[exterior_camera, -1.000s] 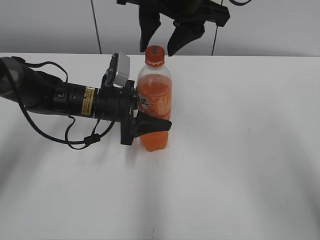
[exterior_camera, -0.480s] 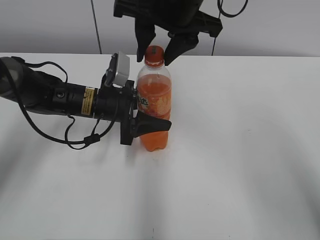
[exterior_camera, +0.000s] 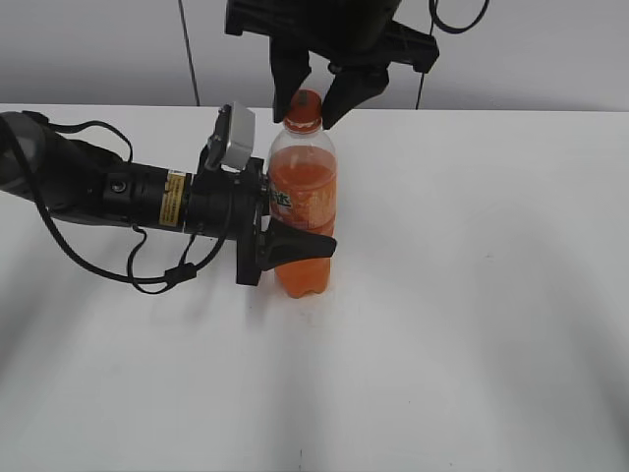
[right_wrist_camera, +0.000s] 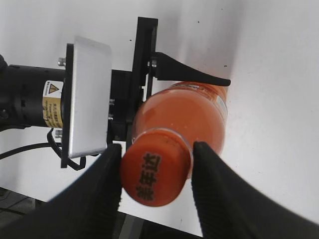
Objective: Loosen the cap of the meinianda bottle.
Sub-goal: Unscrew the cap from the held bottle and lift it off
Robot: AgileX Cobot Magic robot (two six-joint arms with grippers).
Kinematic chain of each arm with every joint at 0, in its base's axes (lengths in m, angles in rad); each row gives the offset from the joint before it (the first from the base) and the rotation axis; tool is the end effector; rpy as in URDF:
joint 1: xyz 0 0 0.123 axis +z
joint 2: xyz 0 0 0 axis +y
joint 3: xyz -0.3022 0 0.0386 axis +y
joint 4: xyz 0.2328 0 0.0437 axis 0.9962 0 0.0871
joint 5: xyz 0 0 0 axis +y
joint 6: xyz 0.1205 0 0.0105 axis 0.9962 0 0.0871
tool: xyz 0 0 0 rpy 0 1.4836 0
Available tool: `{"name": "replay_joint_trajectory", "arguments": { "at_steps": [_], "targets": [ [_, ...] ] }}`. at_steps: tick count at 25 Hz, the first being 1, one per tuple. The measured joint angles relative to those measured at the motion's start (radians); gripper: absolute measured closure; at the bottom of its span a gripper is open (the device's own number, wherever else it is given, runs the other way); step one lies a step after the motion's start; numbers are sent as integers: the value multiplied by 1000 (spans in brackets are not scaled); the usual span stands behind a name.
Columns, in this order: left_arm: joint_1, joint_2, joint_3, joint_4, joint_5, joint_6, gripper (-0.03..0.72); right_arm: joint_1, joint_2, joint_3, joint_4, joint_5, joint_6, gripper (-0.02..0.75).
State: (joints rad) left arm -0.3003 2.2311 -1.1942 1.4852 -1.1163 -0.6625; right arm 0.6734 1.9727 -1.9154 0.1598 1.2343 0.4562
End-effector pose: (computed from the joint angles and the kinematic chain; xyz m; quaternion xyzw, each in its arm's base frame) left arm 0.3600 -0.2248 0.1220 0.5592 0.5861 -0.4073 0.4218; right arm 0.3263 0.2836 0.3048 -0.0941 0.9757 0.1638 0.1112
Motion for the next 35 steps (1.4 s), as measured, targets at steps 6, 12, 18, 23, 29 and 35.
{"name": "replay_joint_trajectory", "arguments": {
  "at_steps": [6, 12, 18, 23, 29, 35],
  "targets": [
    [0, 0, 0, 0, -1, 0, 270, 0, -1, 0, 0, 1, -1, 404],
    [0, 0, 0, 1, -1, 0, 270, 0, -8, 0, 1, 2, -3, 409],
    [0, 0, 0, 1, -1, 0, 270, 0, -10, 0, 2, 2, -8, 440],
    [0, 0, 0, 1, -1, 0, 270, 0, -11, 0, 0, 2, -16, 455],
    [0, 0, 0, 1, -1, 0, 270, 0, -11, 0, 0, 2, -100, 456],
    [0, 0, 0, 3, -1, 0, 270, 0, -11, 0, 1, 2, -339, 457]
  ]
}}
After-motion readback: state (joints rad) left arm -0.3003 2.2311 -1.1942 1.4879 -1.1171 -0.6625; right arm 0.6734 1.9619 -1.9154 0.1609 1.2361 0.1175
